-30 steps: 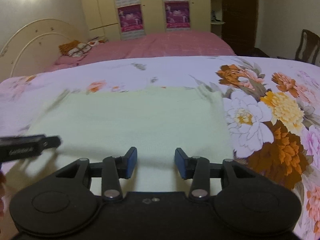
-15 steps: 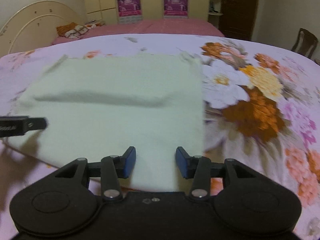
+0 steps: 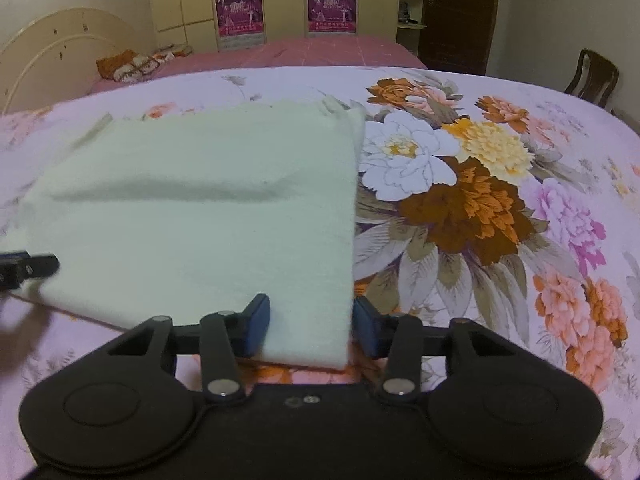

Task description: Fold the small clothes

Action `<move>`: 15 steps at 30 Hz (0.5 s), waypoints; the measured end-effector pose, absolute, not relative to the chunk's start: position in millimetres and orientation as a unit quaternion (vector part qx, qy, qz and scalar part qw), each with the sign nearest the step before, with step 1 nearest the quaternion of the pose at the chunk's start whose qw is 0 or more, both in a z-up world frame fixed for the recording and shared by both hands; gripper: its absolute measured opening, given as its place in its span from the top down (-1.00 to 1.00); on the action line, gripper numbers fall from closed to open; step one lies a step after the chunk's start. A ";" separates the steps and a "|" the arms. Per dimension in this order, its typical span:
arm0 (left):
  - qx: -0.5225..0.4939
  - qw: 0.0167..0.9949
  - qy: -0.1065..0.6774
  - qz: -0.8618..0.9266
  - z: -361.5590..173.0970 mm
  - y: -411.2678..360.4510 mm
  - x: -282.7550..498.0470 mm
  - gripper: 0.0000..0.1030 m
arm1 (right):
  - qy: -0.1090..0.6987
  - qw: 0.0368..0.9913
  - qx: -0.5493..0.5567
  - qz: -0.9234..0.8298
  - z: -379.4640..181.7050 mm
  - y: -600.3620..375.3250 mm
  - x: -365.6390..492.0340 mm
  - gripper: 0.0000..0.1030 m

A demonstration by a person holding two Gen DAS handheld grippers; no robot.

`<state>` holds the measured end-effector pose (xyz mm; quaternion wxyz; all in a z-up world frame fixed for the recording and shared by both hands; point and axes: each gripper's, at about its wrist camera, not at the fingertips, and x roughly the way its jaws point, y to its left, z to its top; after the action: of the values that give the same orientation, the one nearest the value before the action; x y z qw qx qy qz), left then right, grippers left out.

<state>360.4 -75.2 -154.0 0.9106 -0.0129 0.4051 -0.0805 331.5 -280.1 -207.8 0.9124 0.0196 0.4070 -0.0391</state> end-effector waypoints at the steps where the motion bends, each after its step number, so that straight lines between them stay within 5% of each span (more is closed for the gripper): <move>1: -0.014 0.911 0.406 -0.079 -153.8 -74.8 358.3 -0.11 | 0.405 0.913 0.028 -0.037 -206.0 -280.8 330.5 0.11; 15: -0.028 0.917 0.390 -0.081 -128.0 -72.6 354.2 -0.11 | 0.368 0.929 0.025 -0.007 -175.0 -263.3 325.5 0.16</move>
<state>354.2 -72.6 -128.0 0.9169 -0.0281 0.3899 -0.0808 325.5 -263.3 -175.0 0.9293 0.0247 0.3685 -0.0068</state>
